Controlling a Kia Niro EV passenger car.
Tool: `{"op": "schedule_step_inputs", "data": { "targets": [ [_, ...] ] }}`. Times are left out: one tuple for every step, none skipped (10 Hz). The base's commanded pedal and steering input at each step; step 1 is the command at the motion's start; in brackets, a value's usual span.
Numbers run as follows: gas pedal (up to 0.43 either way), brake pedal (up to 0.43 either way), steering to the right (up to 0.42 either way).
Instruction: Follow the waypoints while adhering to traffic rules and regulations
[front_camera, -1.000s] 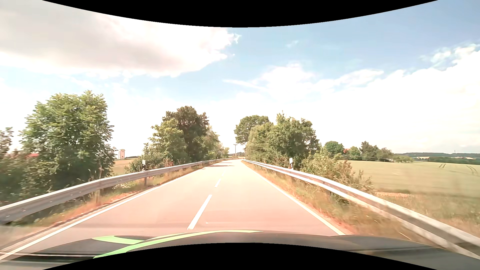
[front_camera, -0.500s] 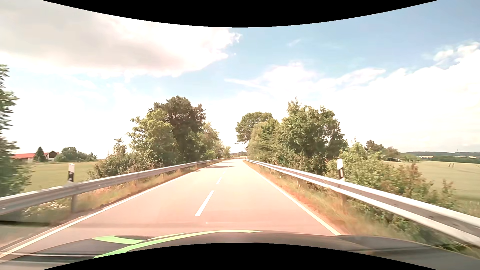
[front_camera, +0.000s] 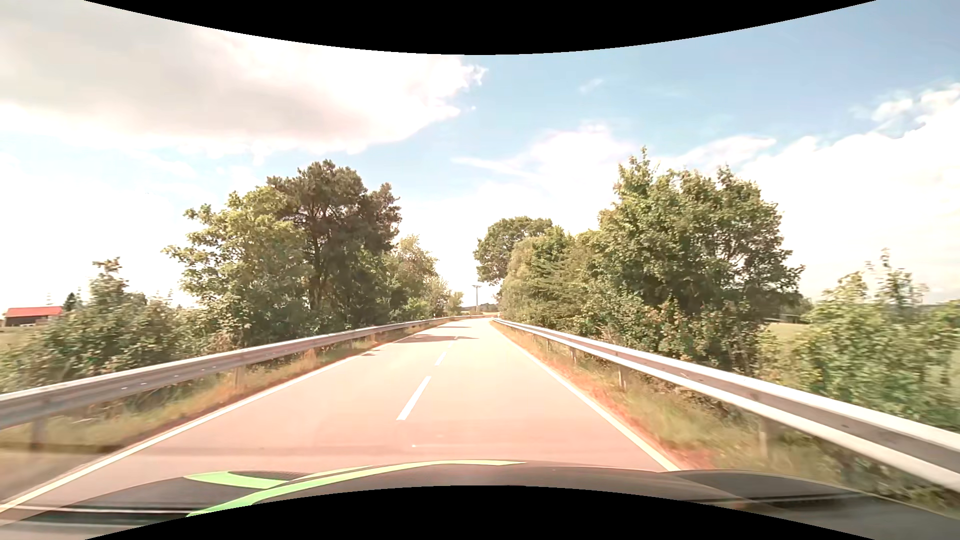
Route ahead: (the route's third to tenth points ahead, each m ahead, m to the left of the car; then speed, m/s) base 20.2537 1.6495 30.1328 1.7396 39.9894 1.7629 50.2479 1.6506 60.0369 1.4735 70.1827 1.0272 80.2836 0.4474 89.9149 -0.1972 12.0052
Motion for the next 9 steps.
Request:
{"op": "schedule_step_inputs", "data": {
  "targets": [
    [0.39, 0.0, -0.011],
    [0.39, 0.0, -0.011],
    [0.39, 0.0, -0.011],
    [0.39, 0.0, -0.01],
    [0.39, 0.0, -0.01],
    [0.39, 0.0, -0.009],
    [0.39, 0.0, -0.006],
    [0.39, 0.0, -0.004],
    [0.39, 0.0, -0.003]
  ]
}}
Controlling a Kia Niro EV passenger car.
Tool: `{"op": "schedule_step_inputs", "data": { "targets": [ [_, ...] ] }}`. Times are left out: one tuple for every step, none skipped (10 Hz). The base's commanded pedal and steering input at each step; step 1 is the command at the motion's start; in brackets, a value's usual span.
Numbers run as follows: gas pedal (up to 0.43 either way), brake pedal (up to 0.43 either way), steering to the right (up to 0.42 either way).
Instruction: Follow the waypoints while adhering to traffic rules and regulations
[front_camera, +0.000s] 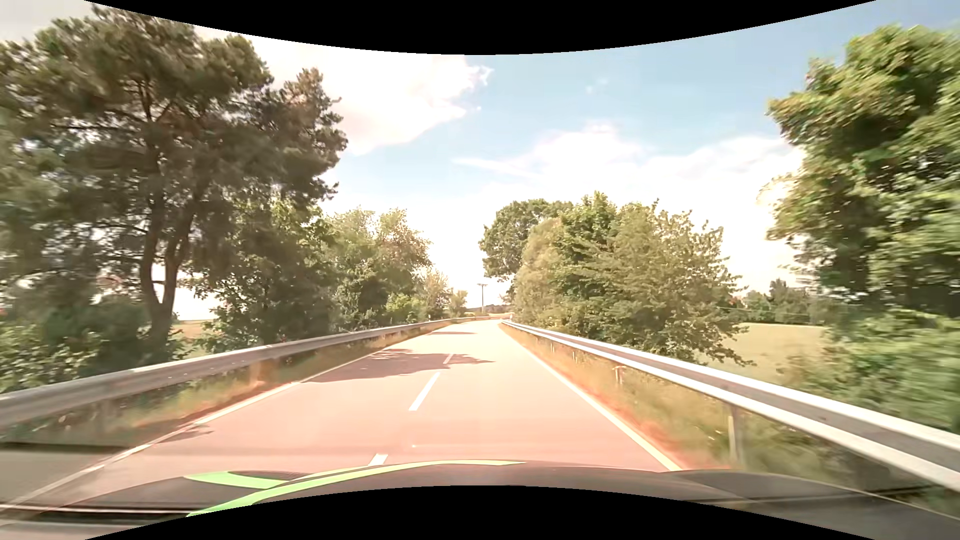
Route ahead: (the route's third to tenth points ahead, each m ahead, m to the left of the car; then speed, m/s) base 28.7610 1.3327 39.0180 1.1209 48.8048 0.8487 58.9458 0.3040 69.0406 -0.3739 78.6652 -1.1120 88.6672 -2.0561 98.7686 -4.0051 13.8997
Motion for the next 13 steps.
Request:
{"op": "schedule_step_inputs", "data": {
  "targets": [
    [0.39, 0.0, -0.001],
    [0.39, 0.0, -0.001],
    [0.39, 0.0, -0.001],
    [0.378, 0.0, -0.001],
    [0.378, 0.0, -0.001],
    [0.378, 0.0, -0.002],
    [0.37, 0.0, -0.001],
    [0.35, 0.0, -0.002],
    [0.339, 0.0, -0.002],
    [0.331, 0.0, -0.001],
    [0.311, 0.0, -0.001],
    [0.287, 0.0, -0.001],
    [0.268, 0.0, -0.001]
  ]
}}
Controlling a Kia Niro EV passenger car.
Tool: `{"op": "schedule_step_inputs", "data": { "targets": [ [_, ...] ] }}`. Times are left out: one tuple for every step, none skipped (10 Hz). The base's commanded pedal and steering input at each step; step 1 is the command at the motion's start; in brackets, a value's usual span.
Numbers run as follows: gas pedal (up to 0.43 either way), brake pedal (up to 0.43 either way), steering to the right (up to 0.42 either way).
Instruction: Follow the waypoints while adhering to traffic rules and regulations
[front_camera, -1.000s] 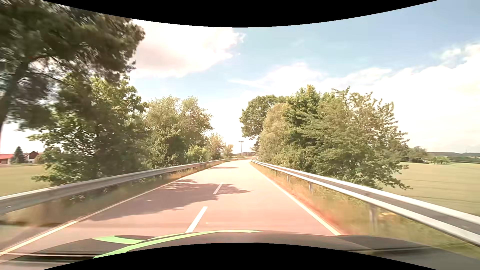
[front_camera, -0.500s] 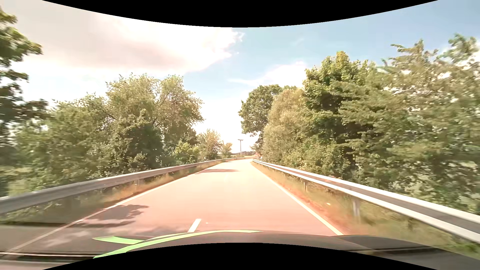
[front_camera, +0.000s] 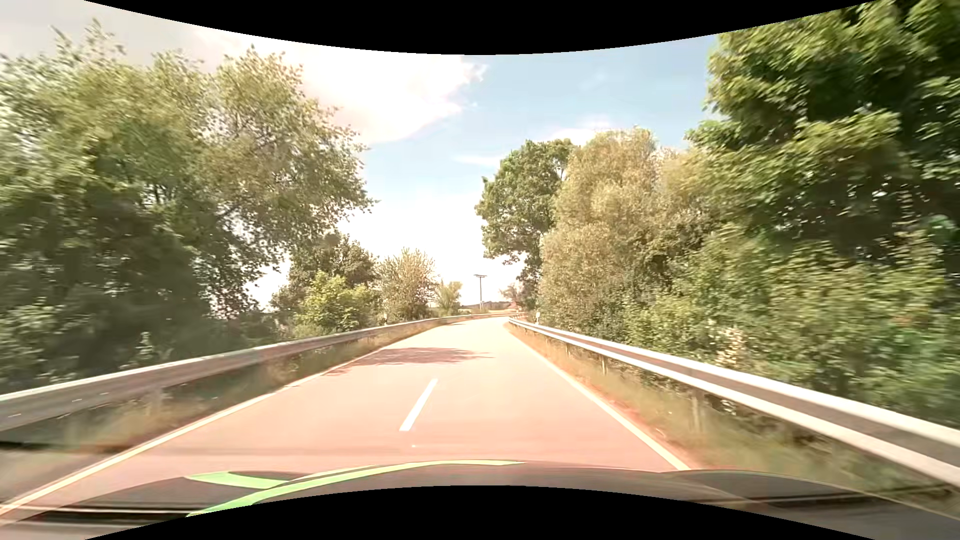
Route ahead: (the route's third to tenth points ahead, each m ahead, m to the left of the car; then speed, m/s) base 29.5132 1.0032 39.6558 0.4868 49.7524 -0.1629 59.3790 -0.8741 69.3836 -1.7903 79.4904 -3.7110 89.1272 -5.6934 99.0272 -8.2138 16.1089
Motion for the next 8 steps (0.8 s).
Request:
{"op": "schedule_step_inputs", "data": {
  "targets": [
    [0.248, 0.0, -0.001],
    [0.248, 0.0, -0.001],
    [0.24, 0.0, -0.001],
    [0.228, 0.0, -0.001],
    [0.228, 0.0, -0.001],
    [0.228, 0.0, -0.001],
    [0.22, 0.0, -0.001],
    [0.22, 0.0, -0.001]
  ]
}}
